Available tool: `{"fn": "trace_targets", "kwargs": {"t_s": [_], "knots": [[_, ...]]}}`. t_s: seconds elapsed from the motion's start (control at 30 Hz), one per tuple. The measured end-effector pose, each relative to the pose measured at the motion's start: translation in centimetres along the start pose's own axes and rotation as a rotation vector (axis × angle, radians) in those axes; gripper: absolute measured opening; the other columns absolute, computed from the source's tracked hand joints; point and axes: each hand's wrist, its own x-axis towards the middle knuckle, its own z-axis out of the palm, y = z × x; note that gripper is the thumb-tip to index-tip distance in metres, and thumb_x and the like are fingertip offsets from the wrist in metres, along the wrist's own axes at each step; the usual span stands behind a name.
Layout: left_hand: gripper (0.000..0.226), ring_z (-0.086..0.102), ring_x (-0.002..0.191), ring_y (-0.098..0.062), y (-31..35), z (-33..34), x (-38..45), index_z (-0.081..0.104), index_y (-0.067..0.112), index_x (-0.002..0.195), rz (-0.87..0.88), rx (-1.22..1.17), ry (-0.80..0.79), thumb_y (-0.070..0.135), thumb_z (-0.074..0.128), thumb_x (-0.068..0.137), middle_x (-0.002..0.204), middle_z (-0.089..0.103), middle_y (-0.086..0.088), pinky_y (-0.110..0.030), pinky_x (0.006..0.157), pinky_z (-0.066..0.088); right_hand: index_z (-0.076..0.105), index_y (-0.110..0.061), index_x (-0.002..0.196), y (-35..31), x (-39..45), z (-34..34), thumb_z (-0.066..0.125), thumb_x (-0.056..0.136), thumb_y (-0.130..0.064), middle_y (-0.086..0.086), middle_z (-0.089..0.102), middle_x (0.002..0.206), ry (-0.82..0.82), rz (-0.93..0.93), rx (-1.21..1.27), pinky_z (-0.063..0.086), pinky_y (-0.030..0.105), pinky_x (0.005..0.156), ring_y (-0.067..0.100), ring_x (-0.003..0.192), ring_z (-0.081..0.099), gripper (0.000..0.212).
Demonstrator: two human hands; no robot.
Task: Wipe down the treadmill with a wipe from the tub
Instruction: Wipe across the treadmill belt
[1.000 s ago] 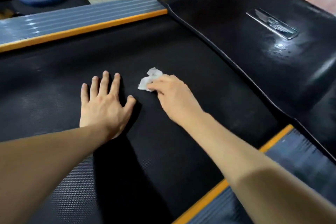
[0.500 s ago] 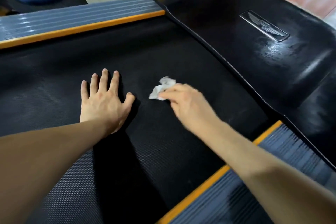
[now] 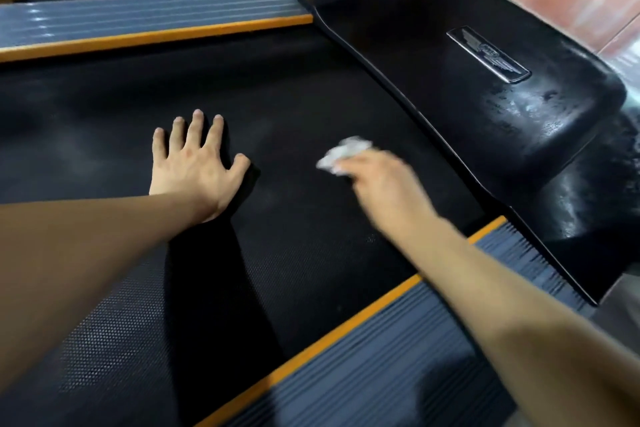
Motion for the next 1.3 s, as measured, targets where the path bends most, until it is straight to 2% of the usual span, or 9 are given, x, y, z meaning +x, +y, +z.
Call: {"fn": "trace_targets", "kwargs": {"t_s": [0.13,0.23,0.37,0.47,0.63,0.8,0.87,1.03,1.3], "knots": [[0.079,0.000,0.157,-0.029,0.1,0.2,0.1,0.009,0.025,0.163,-0.004,0.019,-0.008,0.065,0.017,0.095,0.171,0.005,-0.006,-0.051,0.126,-0.001,0.073,-0.020,0.122,6.2,0.1,-5.0,0.048,0.090,0.000,0.004,0.065,0.133,0.091,0.559,-0.320,0.050,0.037,0.102,0.030,0.116,0.063,0.045],[0.081,0.002,0.157,-0.030,-0.2,0.3,0.2,0.011,0.025,0.162,-0.008,0.011,-0.008,0.065,0.015,0.092,0.171,0.007,-0.006,-0.051,0.126,0.000,0.077,-0.029,0.109,0.5,-1.7,-2.5,0.047,0.080,-0.006,-0.007,0.068,0.125,0.007,0.271,-0.167,0.050,0.030,0.103,0.015,0.110,0.065,0.047],[0.081,0.003,0.157,-0.031,0.1,0.5,-0.1,0.012,0.024,0.162,-0.002,0.029,0.008,0.065,0.014,0.092,0.170,0.008,-0.008,-0.051,0.126,0.001,0.073,-0.022,0.116,-4.5,-5.4,-0.1,0.057,0.085,-0.003,0.001,0.065,0.127,-0.191,-0.042,-0.247,0.054,0.038,0.093,0.025,0.101,0.061,0.040],[0.080,0.011,0.155,-0.035,0.0,-0.3,0.0,0.020,0.020,0.160,0.006,0.035,0.006,0.064,0.016,0.093,0.168,0.016,-0.012,-0.054,0.125,0.006,0.077,-0.028,0.107,-0.7,-3.7,-3.8,0.050,0.084,-0.014,-0.006,0.072,0.119,-0.086,0.126,-0.137,0.049,0.033,0.105,0.012,0.112,0.065,0.039],[0.075,0.041,0.141,-0.037,3.9,-2.7,-4.4,0.050,0.024,0.147,0.665,0.202,0.043,0.064,0.017,0.093,0.157,0.040,-0.011,-0.057,0.115,0.029,0.071,-0.017,0.119,2.2,-2.9,-6.6,0.060,0.091,-0.001,0.014,0.064,0.126,0.008,0.696,-0.373,0.054,0.042,0.096,0.037,0.112,0.064,0.034],[0.085,0.003,0.157,-0.023,6.6,-0.6,-11.3,0.004,0.033,0.163,0.583,0.072,-0.138,0.070,-0.001,0.087,0.171,0.003,0.000,-0.049,0.127,0.003,0.078,-0.025,0.102,-3.3,-5.8,-3.0,0.058,0.087,-0.010,0.007,0.071,0.112,-0.235,0.300,-0.309,0.055,0.038,0.089,0.030,0.104,0.067,0.030],[0.081,-0.010,0.157,-0.019,6.1,0.4,-12.0,-0.007,0.035,0.162,0.544,0.021,-0.129,0.070,-0.006,0.088,0.171,-0.008,0.004,-0.046,0.127,-0.007,0.079,-0.025,0.108,-1.9,-5.3,-4.7,0.063,0.090,-0.018,0.012,0.072,0.112,-0.214,0.385,-0.306,0.054,0.039,0.093,0.033,0.107,0.068,0.025],[0.079,-0.013,0.156,-0.016,6.6,0.5,-12.3,-0.008,0.037,0.161,0.521,0.008,-0.108,0.070,-0.001,0.090,0.170,-0.010,0.006,-0.044,0.126,-0.010,0.075,-0.018,0.116,1.1,-5.2,-8.4,0.054,0.092,-0.003,0.019,0.069,0.112,-0.042,0.638,-0.468,0.053,0.040,0.094,0.044,0.107,0.064,0.035],[0.080,-0.011,0.157,-0.016,6.3,0.5,-12.2,-0.002,0.038,0.162,0.517,-0.043,-0.102,0.070,0.003,0.089,0.171,-0.006,0.007,-0.044,0.127,-0.007,0.080,-0.021,0.106,-5.9,-8.0,-4.1,0.060,0.093,-0.010,0.006,0.067,0.103,-0.242,0.280,-0.285,0.053,0.036,0.089,0.029,0.100,0.066,0.026]]}}
